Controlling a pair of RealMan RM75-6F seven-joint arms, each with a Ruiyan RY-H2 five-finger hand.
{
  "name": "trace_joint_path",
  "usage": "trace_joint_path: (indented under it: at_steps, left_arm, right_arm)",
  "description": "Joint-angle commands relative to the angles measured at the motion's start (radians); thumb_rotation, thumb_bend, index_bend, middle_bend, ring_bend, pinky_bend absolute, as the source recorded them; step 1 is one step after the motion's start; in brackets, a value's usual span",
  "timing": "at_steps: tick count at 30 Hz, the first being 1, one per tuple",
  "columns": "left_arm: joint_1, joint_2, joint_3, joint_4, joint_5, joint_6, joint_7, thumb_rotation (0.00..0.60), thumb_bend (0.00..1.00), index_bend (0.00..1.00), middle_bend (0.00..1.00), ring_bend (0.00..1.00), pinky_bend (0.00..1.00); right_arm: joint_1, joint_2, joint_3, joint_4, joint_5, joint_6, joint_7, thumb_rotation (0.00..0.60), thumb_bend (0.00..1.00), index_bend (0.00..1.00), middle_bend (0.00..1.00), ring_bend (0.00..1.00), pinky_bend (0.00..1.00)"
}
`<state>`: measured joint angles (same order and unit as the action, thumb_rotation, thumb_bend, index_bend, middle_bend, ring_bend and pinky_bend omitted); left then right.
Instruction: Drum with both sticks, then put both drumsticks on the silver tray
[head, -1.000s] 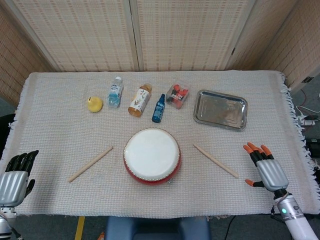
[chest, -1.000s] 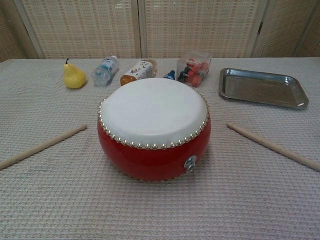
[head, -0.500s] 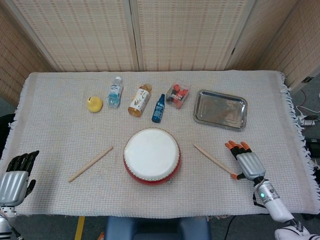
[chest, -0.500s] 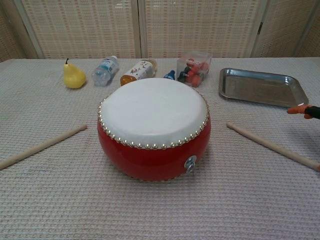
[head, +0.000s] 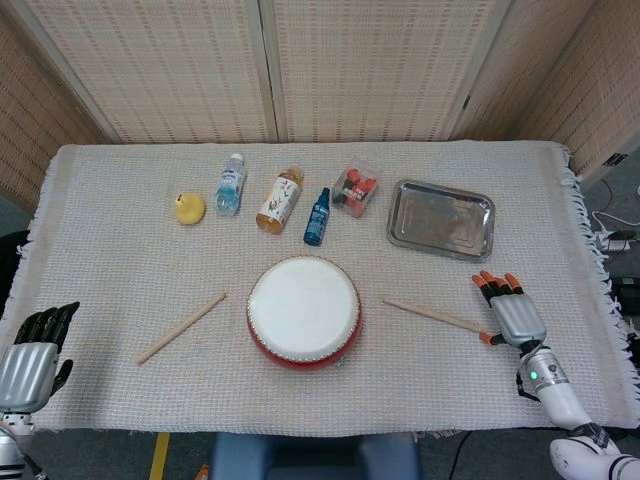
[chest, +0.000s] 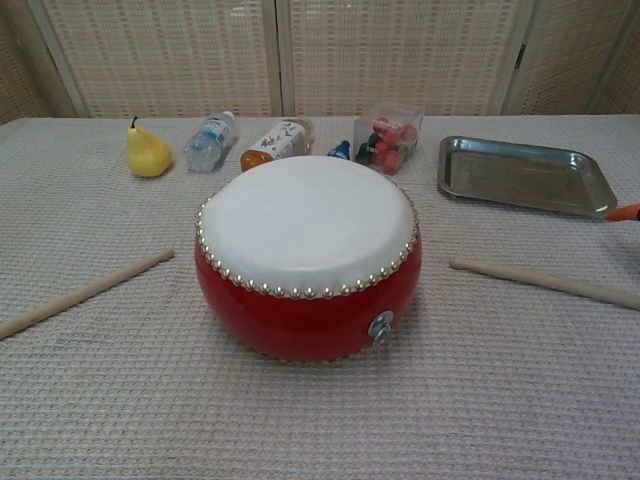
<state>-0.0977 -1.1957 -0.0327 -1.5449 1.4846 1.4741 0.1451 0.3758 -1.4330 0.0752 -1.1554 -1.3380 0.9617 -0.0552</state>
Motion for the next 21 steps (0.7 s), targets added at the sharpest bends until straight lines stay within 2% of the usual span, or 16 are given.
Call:
trace_joint_path:
  at_steps: [1, 6, 8, 14, 21]
  left_arm:
    - [0.000, 0.000, 0.000, 0.000, 0.002, 0.001, -0.001, 0.600, 0.29, 0.06, 0.11, 0.10, 0.12]
    - [0.003, 0.005, -0.001, -0.004, 0.003, 0.008, -0.004, 0.600, 0.29, 0.06, 0.11, 0.10, 0.12]
    - [0.002, 0.005, 0.000, -0.005, 0.006, 0.008, -0.004, 0.600, 0.29, 0.06, 0.11, 0.10, 0.12]
    - [0.003, 0.005, 0.003, -0.008, 0.013, 0.009, -0.007, 0.600, 0.29, 0.06, 0.11, 0.10, 0.12]
    - [0.009, 0.009, 0.005, -0.002, 0.007, 0.011, -0.017, 0.600, 0.29, 0.06, 0.11, 0.10, 0.12]
  right_arm:
    - [0.009, 0.026, 0.010, -0.041, 0.007, -0.013, 0.020, 0.600, 0.21, 0.01, 0.00, 0.00, 0.00]
    - [0.033, 0.100, 0.023, -0.194, -0.042, -0.035, 0.221, 0.600, 0.26, 0.12, 0.00, 0.00, 0.00]
    - [0.049, 0.106, 0.028, -0.212, -0.063, -0.036, 0.246, 0.600, 0.27, 0.15, 0.00, 0.00, 0.00]
    - [0.107, 0.042, 0.065, -0.197, -0.056, -0.042, 0.239, 0.600, 0.27, 0.32, 0.03, 0.00, 0.00]
    - [0.157, -0.054, 0.075, -0.117, 0.017, -0.088, 0.112, 0.600, 0.27, 0.42, 0.07, 0.00, 0.00]
